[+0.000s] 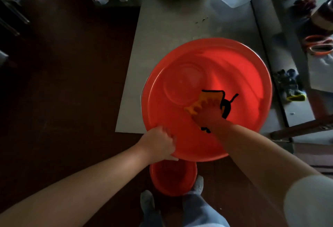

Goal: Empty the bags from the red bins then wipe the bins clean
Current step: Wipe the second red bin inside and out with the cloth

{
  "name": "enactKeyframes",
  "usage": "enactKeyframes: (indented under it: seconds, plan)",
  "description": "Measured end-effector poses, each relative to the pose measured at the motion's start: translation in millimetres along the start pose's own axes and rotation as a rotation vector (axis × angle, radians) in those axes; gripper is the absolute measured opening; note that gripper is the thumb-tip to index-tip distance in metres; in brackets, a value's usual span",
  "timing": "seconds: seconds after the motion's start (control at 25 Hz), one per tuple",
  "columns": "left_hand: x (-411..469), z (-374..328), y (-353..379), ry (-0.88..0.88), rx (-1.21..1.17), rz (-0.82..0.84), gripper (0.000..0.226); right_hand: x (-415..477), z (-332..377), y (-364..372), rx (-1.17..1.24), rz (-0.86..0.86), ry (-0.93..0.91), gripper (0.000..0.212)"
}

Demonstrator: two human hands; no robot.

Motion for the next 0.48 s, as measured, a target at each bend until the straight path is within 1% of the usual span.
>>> enactKeyframes:
  seconds: [0.08, 0.12, 0.2, 0.24, 0.32, 0.36, 0.4, 0.44, 0.48]
  plan:
    - [0.6, 4.6, -7.5, -0.056, -0.064, 0.004, 0.072, 7.5, 6.5, 13.1, -0.052, 0.014, -0.02, 0.061]
    - [1.6, 3.7, -5.9, -0.053, -0.068, 0.025, 0.07, 6.7, 13.8, 14.1, -0.045, 0.087, -0.029, 0.058]
    - [1.6, 3.5, -10.4, -0.006, -0.058, 0.019, 0.067, 3.7, 36.3, 21.3, -0.028, 0.165, -0.103, 0.044]
    - [0.8, 5.6, -13.3, 0.013, -0.071, 0.029, 0.064, 0.6, 49.2, 24.0, -0.025, 0.214, -0.116, 0.048]
    - [-1.8, 6.4, -17.0, 0.025, -0.082, 0.033, 0.062, -1.9, 63.6, 25.2, 0.052, 0.295, -0.136, 0.066]
    - [-2.7, 5.9, -18.1, 0.02, -0.07, 0.034, 0.062, 3.9, 65.0, 35.3, 0.073, 0.313, -0.149, 0.067]
    - [-3.0, 4.0, -17.3, 0.013, -0.077, 0.062, 0.065, 6.6, 60.4, 40.7, 0.068, 0.313, -0.159, 0.067]
    - [-2.0, 1.8, -15.5, 0.004, -0.082, 0.077, 0.067, 6.4, 53.5, 39.4, 0.059, 0.281, -0.163, 0.071]
    - [-1.1, 2.2, -16.6, -0.02, -0.089, 0.091, 0.069, 0.8, 45.6, 33.0, -0.001, 0.246, -0.16, 0.078]
Point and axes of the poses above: each hand's wrist, its own x-axis towards the middle knuckle, its own y-axis out of the palm, z = x × y, the point moved 5 cm from there along x, towards the middle knuckle, and after that the axes turned 4 degrees about y, right-handed, at the moved point
